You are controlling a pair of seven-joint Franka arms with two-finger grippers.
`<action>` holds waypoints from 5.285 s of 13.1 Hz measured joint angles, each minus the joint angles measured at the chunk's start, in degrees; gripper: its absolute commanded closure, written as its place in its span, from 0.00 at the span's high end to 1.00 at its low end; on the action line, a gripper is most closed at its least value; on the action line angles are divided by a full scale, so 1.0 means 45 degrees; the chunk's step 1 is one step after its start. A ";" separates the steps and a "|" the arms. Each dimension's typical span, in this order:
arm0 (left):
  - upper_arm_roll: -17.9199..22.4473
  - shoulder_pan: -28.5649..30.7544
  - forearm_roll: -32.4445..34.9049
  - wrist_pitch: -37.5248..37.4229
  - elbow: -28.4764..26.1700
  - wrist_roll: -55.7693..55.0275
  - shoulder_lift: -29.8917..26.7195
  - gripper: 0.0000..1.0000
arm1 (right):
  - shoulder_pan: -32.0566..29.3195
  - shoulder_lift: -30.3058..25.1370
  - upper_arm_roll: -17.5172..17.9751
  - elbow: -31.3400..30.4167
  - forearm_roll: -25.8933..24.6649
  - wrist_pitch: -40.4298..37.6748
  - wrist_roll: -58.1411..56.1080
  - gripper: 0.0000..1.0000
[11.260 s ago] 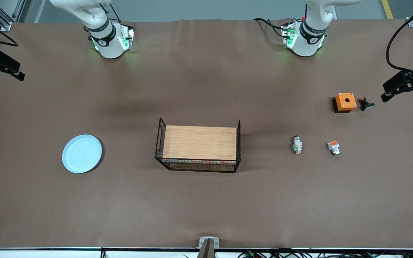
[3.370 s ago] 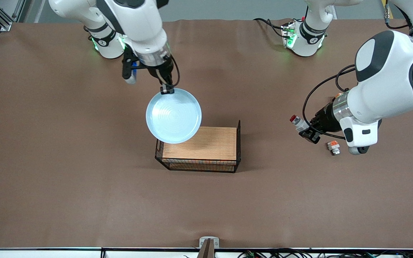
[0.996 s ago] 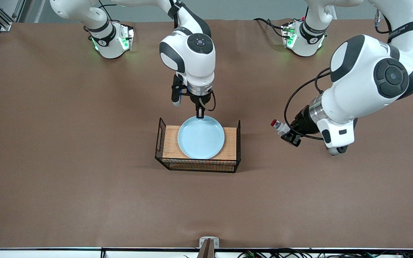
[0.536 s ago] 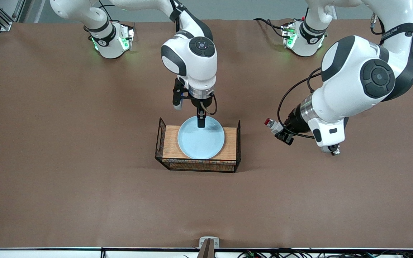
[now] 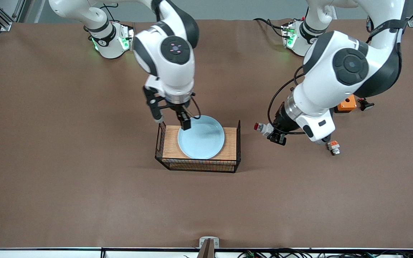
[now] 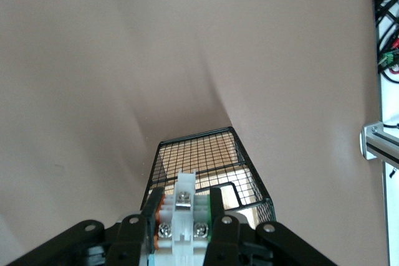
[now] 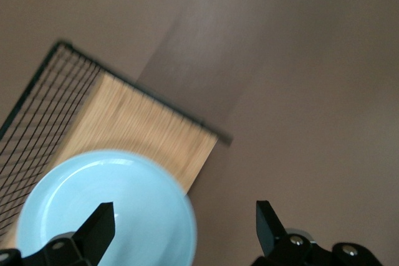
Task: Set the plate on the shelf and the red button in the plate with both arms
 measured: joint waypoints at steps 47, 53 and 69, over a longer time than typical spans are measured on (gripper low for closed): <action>0.1622 0.1989 -0.2732 0.0689 -0.5007 1.3178 -0.5354 1.00 | -0.9159 -0.8052 0.0407 -0.4460 0.0929 -0.2519 -2.2125 1.00; 0.1776 0.5146 -0.2650 -0.1280 -0.5360 1.8982 -0.5940 1.00 | -0.9279 -0.8052 0.0178 -0.4488 0.0929 -0.2684 -2.2116 1.00; -0.0310 0.5819 -0.0410 -0.1295 -0.4924 2.0395 -0.6871 1.00 | -0.9280 -0.8053 0.0339 -0.4493 0.0930 -0.2695 -2.2117 1.00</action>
